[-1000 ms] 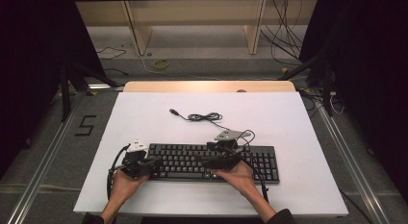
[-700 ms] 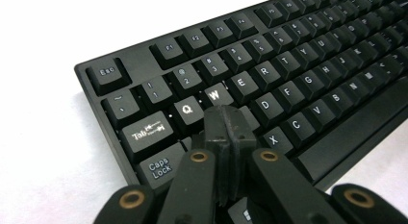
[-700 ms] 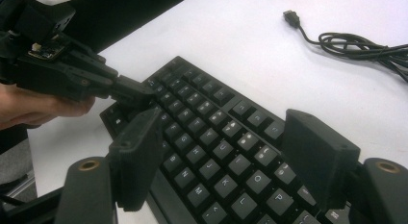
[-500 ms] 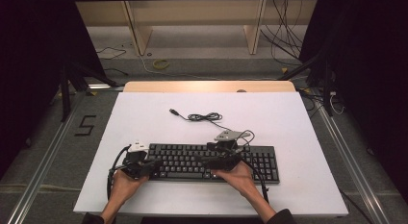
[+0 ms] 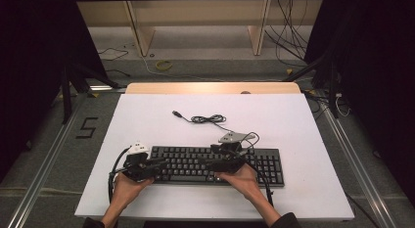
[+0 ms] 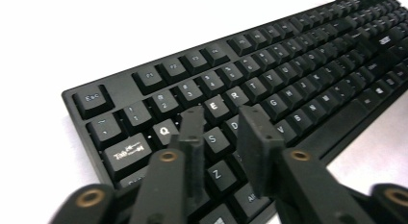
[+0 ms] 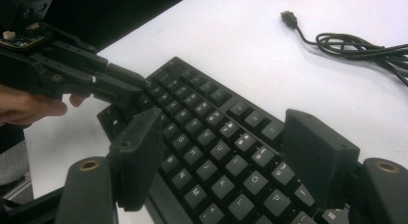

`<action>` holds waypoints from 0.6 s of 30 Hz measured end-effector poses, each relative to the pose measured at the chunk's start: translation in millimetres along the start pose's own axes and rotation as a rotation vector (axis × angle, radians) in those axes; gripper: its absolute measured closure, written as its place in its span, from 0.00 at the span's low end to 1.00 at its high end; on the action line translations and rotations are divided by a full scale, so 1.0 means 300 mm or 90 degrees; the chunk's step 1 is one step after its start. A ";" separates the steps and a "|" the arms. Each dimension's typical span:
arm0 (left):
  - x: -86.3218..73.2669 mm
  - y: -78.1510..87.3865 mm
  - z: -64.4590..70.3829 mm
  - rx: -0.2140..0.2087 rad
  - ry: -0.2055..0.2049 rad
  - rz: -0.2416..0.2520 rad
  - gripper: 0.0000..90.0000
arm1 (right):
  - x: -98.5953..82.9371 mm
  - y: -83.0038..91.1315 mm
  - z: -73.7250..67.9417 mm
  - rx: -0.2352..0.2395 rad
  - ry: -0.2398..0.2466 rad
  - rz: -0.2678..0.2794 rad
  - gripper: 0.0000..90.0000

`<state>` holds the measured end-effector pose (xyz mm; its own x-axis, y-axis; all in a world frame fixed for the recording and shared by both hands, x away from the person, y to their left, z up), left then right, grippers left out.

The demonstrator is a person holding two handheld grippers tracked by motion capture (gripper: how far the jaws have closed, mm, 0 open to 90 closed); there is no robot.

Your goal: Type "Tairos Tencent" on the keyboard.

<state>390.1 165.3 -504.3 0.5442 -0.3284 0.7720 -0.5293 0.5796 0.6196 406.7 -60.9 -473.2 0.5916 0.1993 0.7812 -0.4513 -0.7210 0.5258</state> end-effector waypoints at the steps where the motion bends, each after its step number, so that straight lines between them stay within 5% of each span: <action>1: 0.002 0.001 0.002 -0.002 0.000 0.003 0.73 | 0.000 0.000 0.001 0.000 0.000 0.000 0.36; 9: 0.020 0.017 0.014 -0.015 0.010 0.044 0.51 | 0.002 -0.003 0.004 -0.001 0.001 0.001 0.38; 18: 0.031 0.038 0.023 -0.026 0.018 0.082 0.39 | 0.003 -0.014 0.010 -0.007 0.005 -0.002 0.48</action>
<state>384.8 163.6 -489.1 0.4912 -0.2286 0.8405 -0.5692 0.6462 0.5084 411.2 -59.8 -475.7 0.5881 0.2067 0.7819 -0.4569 -0.7128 0.5321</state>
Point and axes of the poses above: each handheld gripper's, and its own axes: y roughly backward along the jaws, x roughly out of its top, z roughly to its right, the point moved 6 cm from there along -y, roughly forward along the jaws, and after that the axes turned 7 degrees about -y, right-handed, at the moved point
